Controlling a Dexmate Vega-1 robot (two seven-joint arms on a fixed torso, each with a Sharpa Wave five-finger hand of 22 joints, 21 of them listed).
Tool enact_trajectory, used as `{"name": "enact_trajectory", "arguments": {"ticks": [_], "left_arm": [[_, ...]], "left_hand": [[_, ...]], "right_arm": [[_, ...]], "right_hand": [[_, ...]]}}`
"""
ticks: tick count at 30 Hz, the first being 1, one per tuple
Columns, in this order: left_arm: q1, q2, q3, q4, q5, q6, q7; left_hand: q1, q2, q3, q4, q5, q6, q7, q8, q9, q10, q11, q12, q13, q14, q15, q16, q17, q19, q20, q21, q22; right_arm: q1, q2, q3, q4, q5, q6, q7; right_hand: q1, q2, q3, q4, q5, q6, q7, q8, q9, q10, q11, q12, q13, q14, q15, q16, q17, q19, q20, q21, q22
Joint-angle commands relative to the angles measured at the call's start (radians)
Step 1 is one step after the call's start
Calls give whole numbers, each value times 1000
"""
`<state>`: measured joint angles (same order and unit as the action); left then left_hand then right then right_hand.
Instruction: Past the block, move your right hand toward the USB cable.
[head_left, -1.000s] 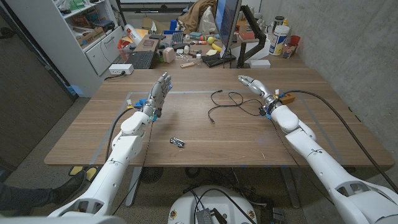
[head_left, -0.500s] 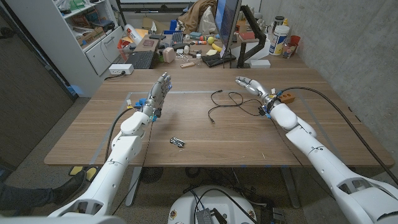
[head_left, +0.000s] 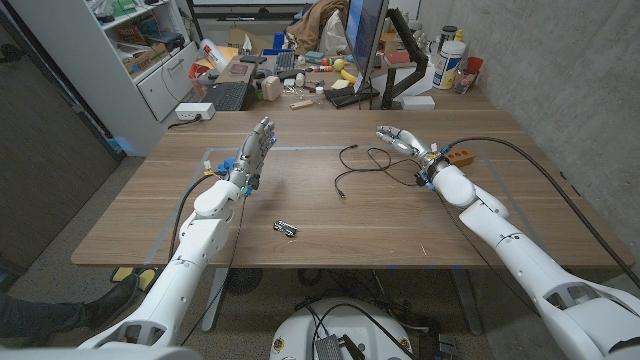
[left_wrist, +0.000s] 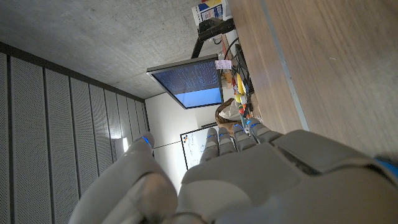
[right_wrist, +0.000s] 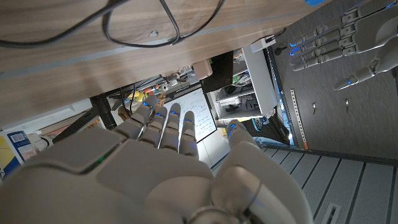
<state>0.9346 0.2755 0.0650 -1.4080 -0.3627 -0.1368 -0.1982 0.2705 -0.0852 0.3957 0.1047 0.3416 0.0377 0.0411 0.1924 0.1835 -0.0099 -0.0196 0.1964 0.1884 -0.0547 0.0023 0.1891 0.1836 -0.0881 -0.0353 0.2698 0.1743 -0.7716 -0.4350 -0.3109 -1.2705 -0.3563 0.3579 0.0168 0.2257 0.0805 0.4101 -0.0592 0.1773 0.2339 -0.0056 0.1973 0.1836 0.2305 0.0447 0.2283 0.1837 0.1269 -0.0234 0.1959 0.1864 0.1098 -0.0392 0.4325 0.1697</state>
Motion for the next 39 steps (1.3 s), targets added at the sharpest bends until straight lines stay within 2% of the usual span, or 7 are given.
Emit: {"name": "enact_trajectory", "arguments": {"ticks": [1, 14, 39], "left_arm": [[-2, -3, -3, 4, -2, -5, 5], [2, -8, -6, 7, -4, -16, 9], [6, 1, -7, -5, -7, -15, 7]], "left_hand": [[1, 6, -5, 1, 2, 2, 5, 5, 3, -6, -4, 3, 3, -12, -3, -2, 2, -9, -20, -4, 6], [2, 8, -8, 1, 2, 3, 4, 6, 3, -7, -4, 4, 3, -13, -2, -2, 2, -9, -19, -7, 6], [3, 11, -13, 1, 2, 6, 5, 6, 4, -12, -9, 3, 3, -22, -1, -3, 2, -12, -11, -16, 6]], "right_arm": [[5, -18, -26, -21, -66, -34, -15], [14, -50, -64, -53, -151, -74, -8], [31, -82, -110, -86, -274, -160, -18]], "right_hand": [[8, 5, 3, -4, 6, -2, -3, -4, 6, -4, -3, -6, 3, 1, 0, -1, 2, -5, -34, -5, 6], [9, 6, 4, -6, 6, 0, -2, -2, 6, -7, -14, -9, 3, -4, -3, -4, 1, -6, -35, -14, 6], [12, 4, 4, -11, 6, -9, -15, -5, 6, -23, -15, -16, 3, -21, 3, -10, 1, -24, -29, -35, 7]]}}
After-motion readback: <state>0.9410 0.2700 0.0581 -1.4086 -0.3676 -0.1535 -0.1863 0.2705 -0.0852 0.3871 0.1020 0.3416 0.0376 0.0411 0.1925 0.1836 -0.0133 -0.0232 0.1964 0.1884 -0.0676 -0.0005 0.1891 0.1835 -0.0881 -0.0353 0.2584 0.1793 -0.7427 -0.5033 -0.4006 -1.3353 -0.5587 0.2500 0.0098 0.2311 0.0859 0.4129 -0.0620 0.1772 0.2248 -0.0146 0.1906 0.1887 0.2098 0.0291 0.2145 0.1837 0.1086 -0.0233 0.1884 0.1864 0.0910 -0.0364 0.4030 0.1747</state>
